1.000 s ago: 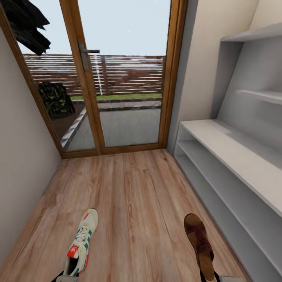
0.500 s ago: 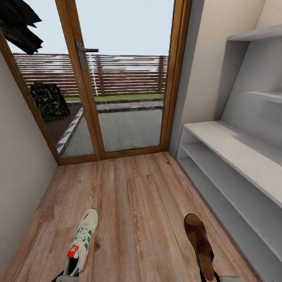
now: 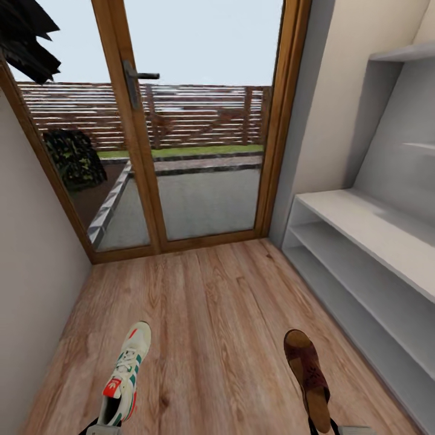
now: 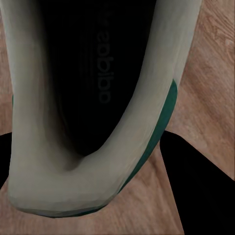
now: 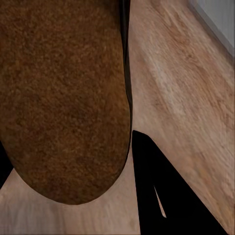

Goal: Pick up the two gym shoes and the two sandals from the corridor floor and place them onto the hallstand (shoe rack) in the corridor, making sure they are on the rack and not on the floor. Arrange them so the two gym shoes are next to each other and the two sandals are next to each other.

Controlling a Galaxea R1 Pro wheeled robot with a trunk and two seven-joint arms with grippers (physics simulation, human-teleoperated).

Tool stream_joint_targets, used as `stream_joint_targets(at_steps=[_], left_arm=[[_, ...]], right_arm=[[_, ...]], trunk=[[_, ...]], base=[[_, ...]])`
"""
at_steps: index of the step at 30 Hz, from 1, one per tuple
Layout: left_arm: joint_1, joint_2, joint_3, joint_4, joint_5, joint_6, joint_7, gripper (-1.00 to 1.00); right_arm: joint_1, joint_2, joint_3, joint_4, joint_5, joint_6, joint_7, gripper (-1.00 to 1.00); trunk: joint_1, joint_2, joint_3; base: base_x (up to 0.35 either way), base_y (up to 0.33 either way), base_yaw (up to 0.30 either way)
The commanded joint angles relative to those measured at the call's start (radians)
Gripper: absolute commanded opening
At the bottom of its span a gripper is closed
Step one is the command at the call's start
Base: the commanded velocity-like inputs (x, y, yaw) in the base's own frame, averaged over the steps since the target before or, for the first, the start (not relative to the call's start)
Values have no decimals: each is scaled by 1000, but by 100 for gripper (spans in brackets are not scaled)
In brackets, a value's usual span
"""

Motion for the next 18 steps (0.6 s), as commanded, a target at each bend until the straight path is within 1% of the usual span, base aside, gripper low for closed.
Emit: stream_joint_targets(at_steps=[1, 3, 6, 15, 18], left_arm=[[-1, 0, 0, 1, 9, -1, -9, -100], [0, 0, 0, 2, 9, -1, -10, -100], [-1, 0, 0, 2, 9, 0, -9, -100], [0, -1, 0, 2, 9, -1, -10, -100], [0, -1, 0, 2, 8, -1, -11, -100]], right_arm=[[0, 2, -6, -2, 3, -1, 8, -100], [0, 2, -6, -2, 3, -1, 8, -100], [0, 2, -6, -2, 3, -1, 8, -100], [0, 2, -6, -2, 3, -1, 8, -100], [0, 2, -6, -2, 3, -1, 8, -100]], trunk=[[0, 0, -1], [0, 0, -1], [0, 0, -1], [0, 0, -1], [0, 0, -1]], base=[[186, 286, 0], [184, 287, -25], [182, 288, -134], [174, 287, -243], [178, 150, -261]])
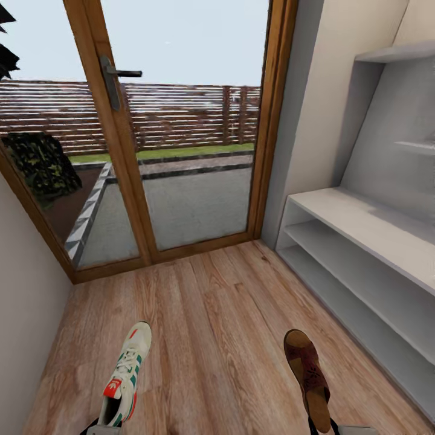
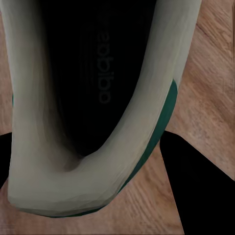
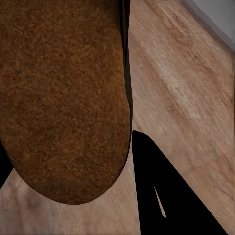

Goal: Pick up the two gym shoes and the two sandals from the corridor floor and place them onto the hallstand (shoe rack) in the corridor, making sure they are on the rack and not on the floor. Arrange them so the two gym shoes are next to each other and the two sandals are next to each other.

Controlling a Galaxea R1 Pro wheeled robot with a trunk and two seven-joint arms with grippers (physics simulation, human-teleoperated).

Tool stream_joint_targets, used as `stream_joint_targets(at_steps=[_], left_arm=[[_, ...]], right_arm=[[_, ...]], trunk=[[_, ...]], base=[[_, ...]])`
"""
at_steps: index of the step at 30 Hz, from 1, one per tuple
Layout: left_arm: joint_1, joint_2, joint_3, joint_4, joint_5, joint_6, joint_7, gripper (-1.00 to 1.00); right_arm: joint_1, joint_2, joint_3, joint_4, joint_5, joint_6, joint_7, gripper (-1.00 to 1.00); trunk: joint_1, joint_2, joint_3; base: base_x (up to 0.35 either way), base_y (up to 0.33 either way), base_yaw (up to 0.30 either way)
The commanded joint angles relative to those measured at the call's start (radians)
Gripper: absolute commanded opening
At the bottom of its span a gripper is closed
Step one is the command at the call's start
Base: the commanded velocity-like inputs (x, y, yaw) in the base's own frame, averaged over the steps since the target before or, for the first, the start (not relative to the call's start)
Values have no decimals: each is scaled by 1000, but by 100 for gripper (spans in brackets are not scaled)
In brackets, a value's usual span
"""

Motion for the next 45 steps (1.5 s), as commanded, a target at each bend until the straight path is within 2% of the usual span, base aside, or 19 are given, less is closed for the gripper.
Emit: stream_joint_targets(at_steps=[1, 9, 45], left_arm=[[-1, 0, 0, 1, 9, -1, -9, -100], [0, 2, 0, 1, 9, -1, -9, -100], [-1, 1, 0, 0, 10, -1, -9, -100]], right_arm=[[0, 2, -6, -2, 3, -1, 7, -100], [0, 2, -6, -2, 3, -1, 7, -100], [0, 2, -6, 2, 3, -1, 7, -100]], trunk=[[0, 0, -1], [0, 0, -1], [0, 0, -1]], base=[[193, 59, -261], [184, 13, -261], [2, 0, -261]])
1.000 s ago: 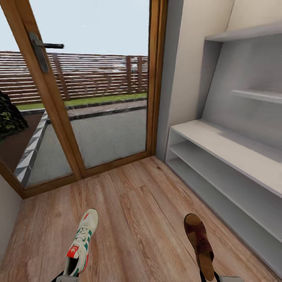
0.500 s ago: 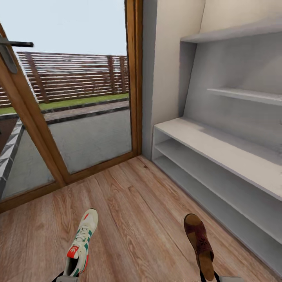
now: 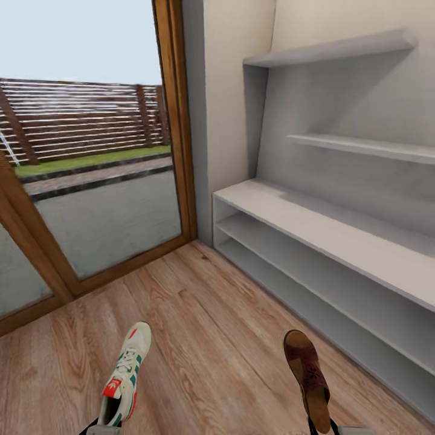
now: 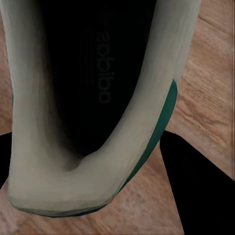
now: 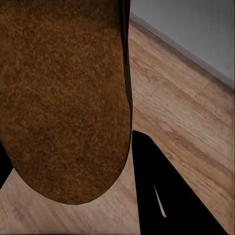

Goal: Pick up the two gym shoes and the two sandals from the corridor floor and place them onto the hallstand (shoe rack) in the corridor, making sure they are on the rack and not on the floor. Arrange them so the two gym shoes are next to each other and the two sandals are next to each other.

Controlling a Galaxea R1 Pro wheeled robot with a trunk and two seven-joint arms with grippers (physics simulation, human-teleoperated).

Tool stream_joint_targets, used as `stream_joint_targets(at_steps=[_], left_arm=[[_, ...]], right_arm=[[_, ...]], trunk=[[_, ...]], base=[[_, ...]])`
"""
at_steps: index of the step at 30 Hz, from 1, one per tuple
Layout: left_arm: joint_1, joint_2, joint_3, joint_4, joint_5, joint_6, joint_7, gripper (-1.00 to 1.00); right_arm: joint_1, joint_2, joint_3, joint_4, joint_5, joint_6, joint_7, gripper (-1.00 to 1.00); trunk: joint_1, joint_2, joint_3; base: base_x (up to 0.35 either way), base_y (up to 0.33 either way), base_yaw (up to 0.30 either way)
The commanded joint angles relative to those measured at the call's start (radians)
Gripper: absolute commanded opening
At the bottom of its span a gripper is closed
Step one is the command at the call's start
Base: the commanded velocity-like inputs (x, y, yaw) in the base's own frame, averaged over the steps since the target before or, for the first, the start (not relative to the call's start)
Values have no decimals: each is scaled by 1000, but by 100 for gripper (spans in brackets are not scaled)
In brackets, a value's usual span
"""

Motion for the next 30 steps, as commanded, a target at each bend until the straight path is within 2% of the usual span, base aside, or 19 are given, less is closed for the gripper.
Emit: stream_joint_targets(at_steps=[1, 30], left_arm=[[-1, 0, 0, 0, 9, -1, -9, -100], [-1, -1, 0, 2, 10, -1, -10, -100]], right_arm=[[0, 1, -6, -1, 2, -1, 7, -100], [0, 1, -6, -2, 2, -1, 7, -100]], trunk=[[0, 0, -1], [0, 0, -1]], base=[[0, 0, -262], [0, 0, -262]])
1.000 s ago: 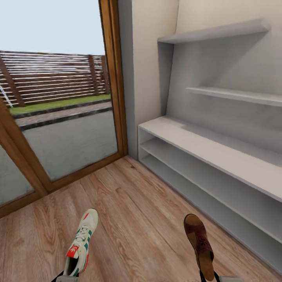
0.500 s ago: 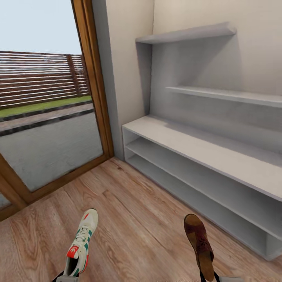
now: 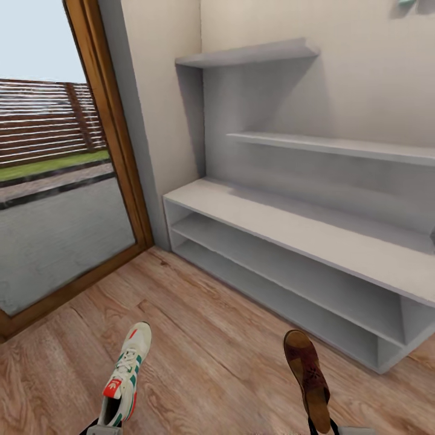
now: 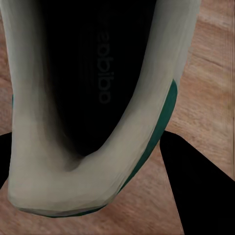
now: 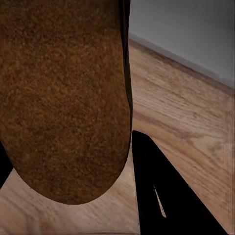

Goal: Pick up the two gym shoes and the two sandals from the corridor floor and place them onto the hallstand (shoe rack) in the corridor, making sure they are on the rack and not on the floor. Arrange them so the two gym shoes are next to each other and the two sandals are next to each other.

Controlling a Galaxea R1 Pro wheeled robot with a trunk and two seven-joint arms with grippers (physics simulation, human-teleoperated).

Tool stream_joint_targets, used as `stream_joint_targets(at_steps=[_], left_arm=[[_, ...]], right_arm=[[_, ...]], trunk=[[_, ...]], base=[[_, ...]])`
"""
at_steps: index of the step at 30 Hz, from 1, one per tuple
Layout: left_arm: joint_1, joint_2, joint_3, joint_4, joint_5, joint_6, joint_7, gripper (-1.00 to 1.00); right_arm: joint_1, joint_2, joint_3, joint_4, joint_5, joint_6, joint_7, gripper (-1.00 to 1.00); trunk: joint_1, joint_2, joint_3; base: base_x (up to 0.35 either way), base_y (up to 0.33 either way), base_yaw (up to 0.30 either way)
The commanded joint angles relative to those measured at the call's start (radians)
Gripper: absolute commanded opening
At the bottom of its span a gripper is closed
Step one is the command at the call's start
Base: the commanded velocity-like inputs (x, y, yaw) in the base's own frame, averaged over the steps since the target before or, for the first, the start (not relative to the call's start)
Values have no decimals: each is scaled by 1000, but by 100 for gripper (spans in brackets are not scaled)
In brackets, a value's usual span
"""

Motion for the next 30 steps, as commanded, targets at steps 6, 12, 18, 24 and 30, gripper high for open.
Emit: stream_joint_targets(at_steps=[6, 12, 18, 24, 30], left_arm=[[0, 0, 0, 1, 9, -1, -9, -100], [-1, 0, 0, 1, 9, -1, -9, -100], [0, 0, 0, 1, 9, -1, -9, -100], [0, 1, 0, 1, 9, -1, -9, -100], [0, 1, 0, 1, 9, -1, -9, -100]], right_arm=[[0, 1, -6, 0, 2, -1, 7, -100], [0, 1, -6, 2, 2, -1, 7, -100], [0, 1, -6, 1, 2, -1, 7, -100], [0, 1, -6, 1, 2, -1, 7, -100], [0, 1, -6, 1, 2, -1, 7, -100]], trunk=[[0, 0, -1], [0, 0, -1], [0, 0, -1], [0, 0, -1], [0, 0, -1]], base=[[0, 0, -262], [0, 0, -262], [0, 0, -262], [0, 0, -262], [0, 0, -262]])
